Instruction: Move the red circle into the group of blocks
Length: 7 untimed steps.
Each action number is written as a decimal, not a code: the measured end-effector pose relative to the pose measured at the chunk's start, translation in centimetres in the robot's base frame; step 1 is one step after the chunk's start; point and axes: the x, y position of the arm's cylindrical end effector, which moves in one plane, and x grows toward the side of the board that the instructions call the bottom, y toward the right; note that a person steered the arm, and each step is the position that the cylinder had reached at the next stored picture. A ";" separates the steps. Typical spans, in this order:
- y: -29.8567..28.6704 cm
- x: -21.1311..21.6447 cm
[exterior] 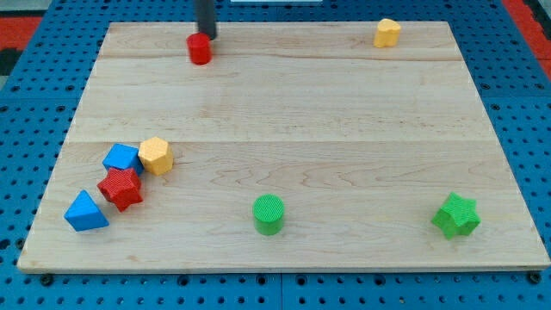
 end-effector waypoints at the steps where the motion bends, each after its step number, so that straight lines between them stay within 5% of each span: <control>1: -0.6 5.3; 2: -2.1 10.4; 4: 0.9 13.3; 6: -3.9 20.8; 7: 0.4 21.0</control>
